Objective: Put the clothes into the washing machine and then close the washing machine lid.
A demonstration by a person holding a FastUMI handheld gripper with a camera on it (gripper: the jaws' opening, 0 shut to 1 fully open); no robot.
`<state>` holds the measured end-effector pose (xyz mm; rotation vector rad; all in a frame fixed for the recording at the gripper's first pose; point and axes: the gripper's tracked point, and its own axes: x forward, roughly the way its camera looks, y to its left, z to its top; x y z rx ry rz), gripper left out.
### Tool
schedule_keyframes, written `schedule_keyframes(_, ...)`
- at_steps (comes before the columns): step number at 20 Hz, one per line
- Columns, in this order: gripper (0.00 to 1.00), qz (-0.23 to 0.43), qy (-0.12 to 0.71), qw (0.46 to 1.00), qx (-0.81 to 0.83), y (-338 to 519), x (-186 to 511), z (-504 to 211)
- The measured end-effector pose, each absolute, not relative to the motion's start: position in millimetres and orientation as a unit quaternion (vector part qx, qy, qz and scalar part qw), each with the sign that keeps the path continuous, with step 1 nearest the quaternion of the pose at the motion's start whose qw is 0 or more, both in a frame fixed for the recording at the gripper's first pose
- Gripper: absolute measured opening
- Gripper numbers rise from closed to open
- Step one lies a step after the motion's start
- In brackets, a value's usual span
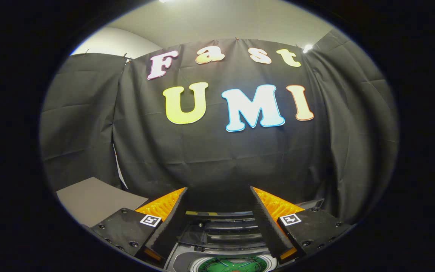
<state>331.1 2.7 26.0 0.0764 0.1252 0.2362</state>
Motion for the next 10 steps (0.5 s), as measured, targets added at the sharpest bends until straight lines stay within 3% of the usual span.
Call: schedule_keyframes(10, 0.98, 0.093, 0.115, 0.989, 0.004, 5, 382, -25)
